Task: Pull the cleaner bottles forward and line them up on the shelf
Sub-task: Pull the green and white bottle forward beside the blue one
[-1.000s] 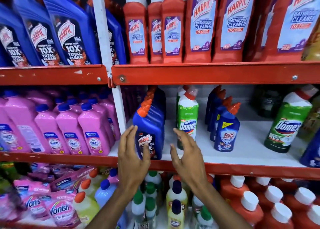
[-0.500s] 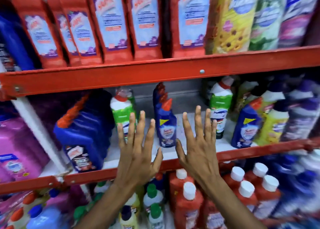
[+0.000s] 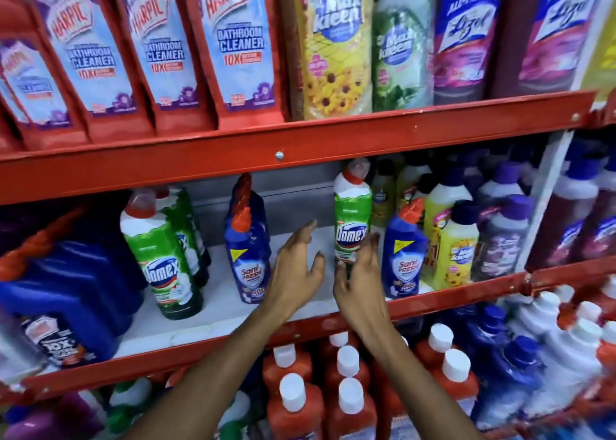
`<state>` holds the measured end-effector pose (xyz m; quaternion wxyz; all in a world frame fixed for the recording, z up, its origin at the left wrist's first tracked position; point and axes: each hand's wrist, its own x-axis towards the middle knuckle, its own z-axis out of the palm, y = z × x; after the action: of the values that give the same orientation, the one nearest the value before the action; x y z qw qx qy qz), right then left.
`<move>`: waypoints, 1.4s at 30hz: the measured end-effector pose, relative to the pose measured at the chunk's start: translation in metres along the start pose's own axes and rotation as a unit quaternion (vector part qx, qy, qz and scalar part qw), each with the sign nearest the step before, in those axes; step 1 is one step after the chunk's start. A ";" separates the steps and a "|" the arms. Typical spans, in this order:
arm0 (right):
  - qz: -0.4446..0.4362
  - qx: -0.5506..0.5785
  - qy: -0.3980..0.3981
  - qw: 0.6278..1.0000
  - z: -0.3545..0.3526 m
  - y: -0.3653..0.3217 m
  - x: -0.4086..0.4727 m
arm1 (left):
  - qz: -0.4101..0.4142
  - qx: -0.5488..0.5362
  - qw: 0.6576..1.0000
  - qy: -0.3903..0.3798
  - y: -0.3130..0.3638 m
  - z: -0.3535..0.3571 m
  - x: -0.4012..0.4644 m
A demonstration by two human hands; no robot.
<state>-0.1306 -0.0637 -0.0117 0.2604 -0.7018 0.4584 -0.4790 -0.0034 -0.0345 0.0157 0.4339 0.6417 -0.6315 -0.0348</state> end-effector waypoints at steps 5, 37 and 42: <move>0.036 0.022 0.027 0.999 0.006 0.016 0.025 | -0.091 -0.074 0.990 -0.077 0.004 0.024 0.038; -0.150 0.104 -0.073 0.980 0.110 -0.142 -0.099 | -0.074 -0.089 0.948 0.296 -0.064 -0.161 -0.134; -0.139 0.088 -0.118 0.979 0.148 -0.142 -0.096 | -0.113 -0.038 0.957 0.263 -0.100 -0.172 -0.136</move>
<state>0.0483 0.0742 0.0005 0.3044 -0.7845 0.2789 -0.4627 0.1493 0.1510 -0.0061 0.6019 0.6786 -0.4163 0.0627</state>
